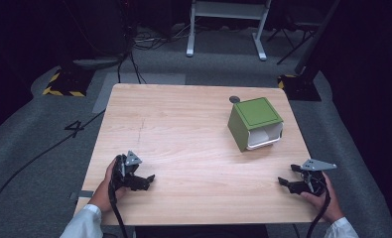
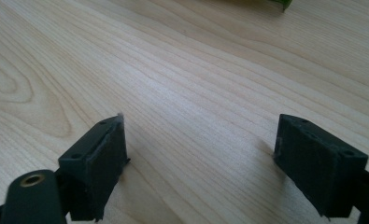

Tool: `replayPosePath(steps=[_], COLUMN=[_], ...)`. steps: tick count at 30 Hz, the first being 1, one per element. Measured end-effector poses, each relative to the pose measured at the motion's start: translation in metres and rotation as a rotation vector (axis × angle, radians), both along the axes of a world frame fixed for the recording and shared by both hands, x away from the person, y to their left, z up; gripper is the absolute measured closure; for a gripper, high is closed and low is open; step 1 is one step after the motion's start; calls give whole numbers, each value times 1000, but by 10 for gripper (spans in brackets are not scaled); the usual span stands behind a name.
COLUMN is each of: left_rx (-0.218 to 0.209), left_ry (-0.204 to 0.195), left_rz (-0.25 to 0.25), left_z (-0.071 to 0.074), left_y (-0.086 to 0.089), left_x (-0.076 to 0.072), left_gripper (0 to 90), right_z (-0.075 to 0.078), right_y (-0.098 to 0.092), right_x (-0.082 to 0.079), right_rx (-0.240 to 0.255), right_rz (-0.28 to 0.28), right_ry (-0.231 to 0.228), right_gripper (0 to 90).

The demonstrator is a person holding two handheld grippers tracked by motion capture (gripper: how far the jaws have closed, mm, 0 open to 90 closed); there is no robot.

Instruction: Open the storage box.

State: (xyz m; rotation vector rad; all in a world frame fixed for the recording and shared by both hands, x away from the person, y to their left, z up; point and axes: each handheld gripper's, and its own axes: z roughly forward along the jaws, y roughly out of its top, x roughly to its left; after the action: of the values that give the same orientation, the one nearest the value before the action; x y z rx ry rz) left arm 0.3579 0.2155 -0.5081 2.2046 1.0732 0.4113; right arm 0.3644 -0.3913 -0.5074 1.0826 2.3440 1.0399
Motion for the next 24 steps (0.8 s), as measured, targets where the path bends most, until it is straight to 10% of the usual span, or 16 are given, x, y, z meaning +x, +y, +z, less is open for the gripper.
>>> replayPosePath(steps=[10,24], left_rx=[-4,-11], left_ry=[8,10], left_rz=[-136,-130], left_z=[0,0], left_y=[7,7], left_x=[3,3], left_gripper=[0,2], right_z=[1,42], right_y=[2,19], right_x=[3,17], right_rx=[-17,1], right_rz=[0,88], right_ry=[-8,-89], right_gripper=[164,231])
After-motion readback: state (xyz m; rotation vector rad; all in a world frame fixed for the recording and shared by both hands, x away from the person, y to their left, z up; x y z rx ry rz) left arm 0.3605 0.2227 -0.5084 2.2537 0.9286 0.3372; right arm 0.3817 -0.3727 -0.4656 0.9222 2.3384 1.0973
